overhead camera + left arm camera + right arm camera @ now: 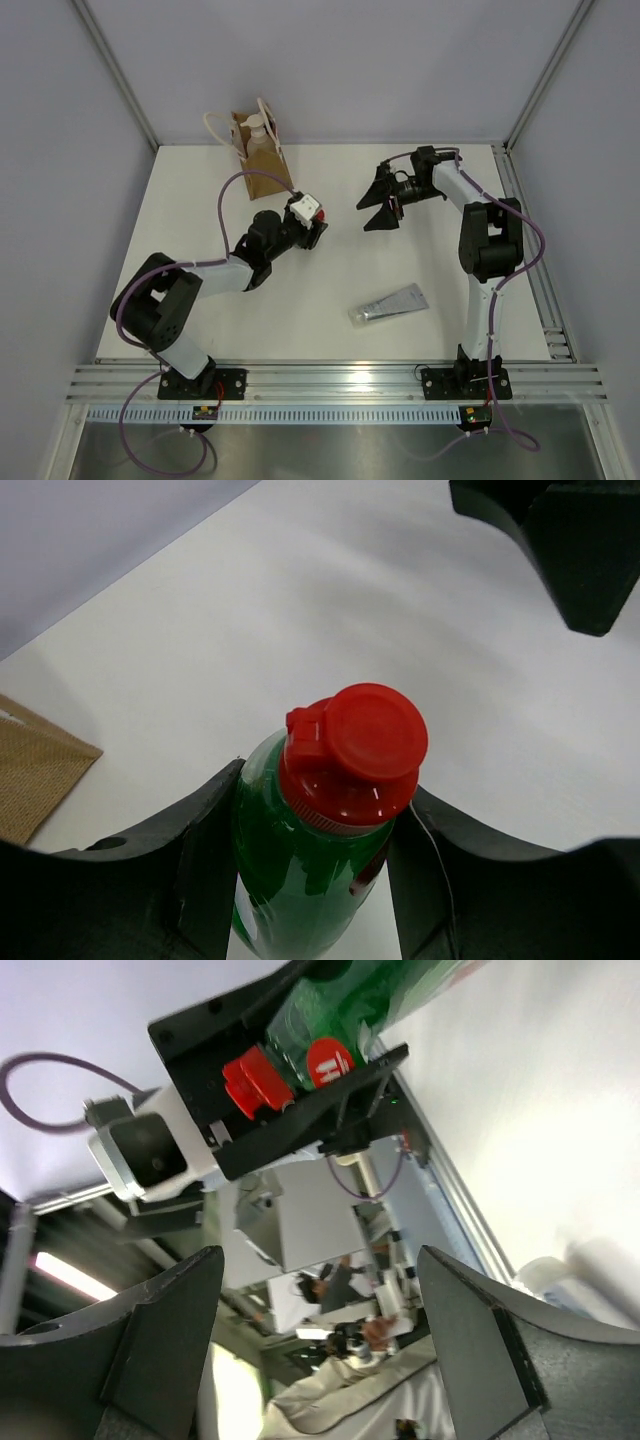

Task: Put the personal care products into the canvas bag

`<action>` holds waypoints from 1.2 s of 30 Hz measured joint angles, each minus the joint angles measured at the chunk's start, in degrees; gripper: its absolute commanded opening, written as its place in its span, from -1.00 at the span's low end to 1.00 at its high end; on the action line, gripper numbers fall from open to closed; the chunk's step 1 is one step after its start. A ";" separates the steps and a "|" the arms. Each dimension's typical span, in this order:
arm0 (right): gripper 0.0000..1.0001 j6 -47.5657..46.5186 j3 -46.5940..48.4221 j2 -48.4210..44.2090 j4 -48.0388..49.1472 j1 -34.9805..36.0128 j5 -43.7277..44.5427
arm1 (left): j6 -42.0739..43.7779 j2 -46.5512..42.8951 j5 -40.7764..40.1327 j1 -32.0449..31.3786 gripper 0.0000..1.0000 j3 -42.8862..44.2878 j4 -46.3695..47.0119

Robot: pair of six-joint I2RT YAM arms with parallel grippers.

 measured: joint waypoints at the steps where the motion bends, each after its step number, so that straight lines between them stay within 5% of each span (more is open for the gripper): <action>1: 0.69 -2.16 0.96 0.00 -1.44 0.00 1.05 | -0.35 -0.22 -0.20 0.31 -1.00 -0.31 0.13; 16: 0.53 -16.17 2.19 0.00 -6.71 -0.63 7.21 | -4.09 -6.47 0.66 8.92 -1.00 0.50 -5.70; 36: 0.46 -17.18 2.19 0.00 -6.75 -4.59 7.06 | -9.29 -5.31 -2.51 21.24 -1.00 26.53 -17.18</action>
